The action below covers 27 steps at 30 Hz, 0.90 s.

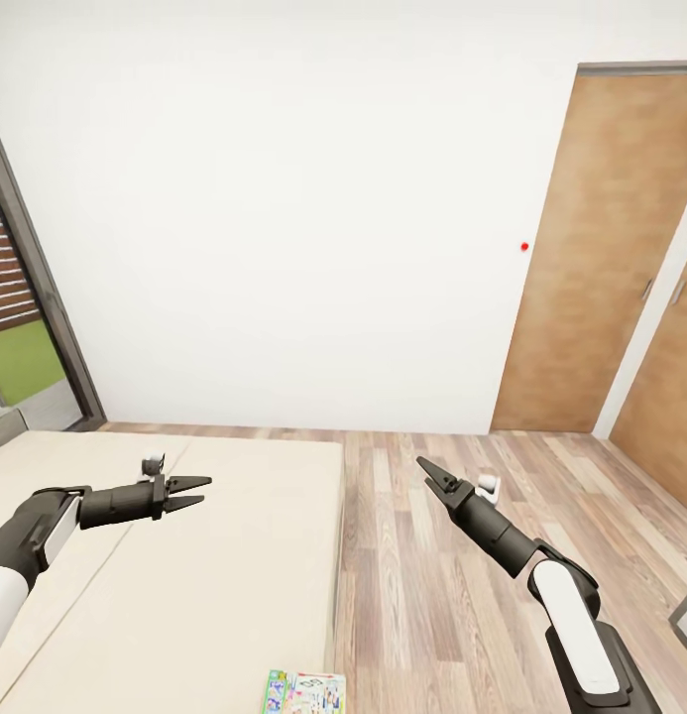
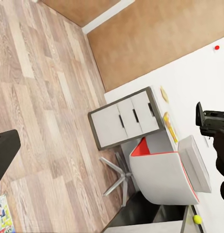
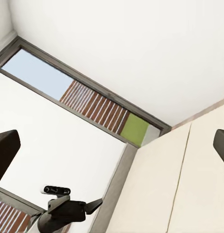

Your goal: Put all the toys in the child's room - the three board games (two on the bed and one on the table), the two jigsaw puzzles on the table, and the tennis ball on the table - inside the toy box on the table in the child's room.

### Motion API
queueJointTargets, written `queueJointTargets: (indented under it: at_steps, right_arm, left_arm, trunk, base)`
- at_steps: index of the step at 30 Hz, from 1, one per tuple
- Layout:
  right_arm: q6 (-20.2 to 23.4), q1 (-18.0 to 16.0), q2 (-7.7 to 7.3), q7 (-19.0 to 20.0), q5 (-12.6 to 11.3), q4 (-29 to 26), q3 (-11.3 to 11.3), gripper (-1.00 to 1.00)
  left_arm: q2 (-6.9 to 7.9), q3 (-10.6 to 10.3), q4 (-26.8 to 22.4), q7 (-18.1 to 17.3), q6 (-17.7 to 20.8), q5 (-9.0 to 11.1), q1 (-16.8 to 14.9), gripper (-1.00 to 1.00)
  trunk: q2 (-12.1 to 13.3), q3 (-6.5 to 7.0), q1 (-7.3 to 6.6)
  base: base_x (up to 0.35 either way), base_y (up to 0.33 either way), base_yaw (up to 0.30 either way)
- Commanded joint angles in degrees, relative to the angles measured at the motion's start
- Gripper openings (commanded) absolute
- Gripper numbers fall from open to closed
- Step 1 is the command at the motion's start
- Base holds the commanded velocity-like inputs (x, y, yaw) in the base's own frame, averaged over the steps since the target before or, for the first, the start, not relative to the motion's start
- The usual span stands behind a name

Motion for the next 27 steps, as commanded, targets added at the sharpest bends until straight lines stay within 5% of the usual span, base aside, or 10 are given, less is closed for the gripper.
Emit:
queueJointTargets:
  at_steps: [1,11,22,27]
  right_arm:
    - [0.40,-0.06,0.01,0.05,-0.27,0.01,-0.09,1.00]
    - [0.97,-0.08,0.00,-1.80,0.06,-0.68,0.20,1.00]
    - [9.84,-0.01,-0.01,-25.51,-0.10,-3.30,-0.17,1.00]
    - [11.54,0.01,0.13,-27.41,-0.18,-4.23,-0.07,1.00]
  left_arm:
    - [0.01,0.00,0.00,-0.10,0.54,0.14,-0.04,1.00]
    - [0.01,0.00,0.00,-0.10,0.54,0.15,-0.04,1.00]
    - [0.01,0.00,0.00,-0.10,0.52,0.17,-0.04,1.00]
    - [0.00,0.00,0.00,-0.10,0.52,0.18,-0.04,1.00]
  trunk:
    - [-0.11,-0.05,0.04]
    - [-0.11,0.10,0.04]
    - [-0.11,0.10,0.04]
    - [-0.11,0.10,0.04]
  base:
    - [0.000,0.000,0.000]
    - [0.000,0.000,0.000]
    - [0.000,0.000,0.000]
    - [0.000,0.000,0.000]
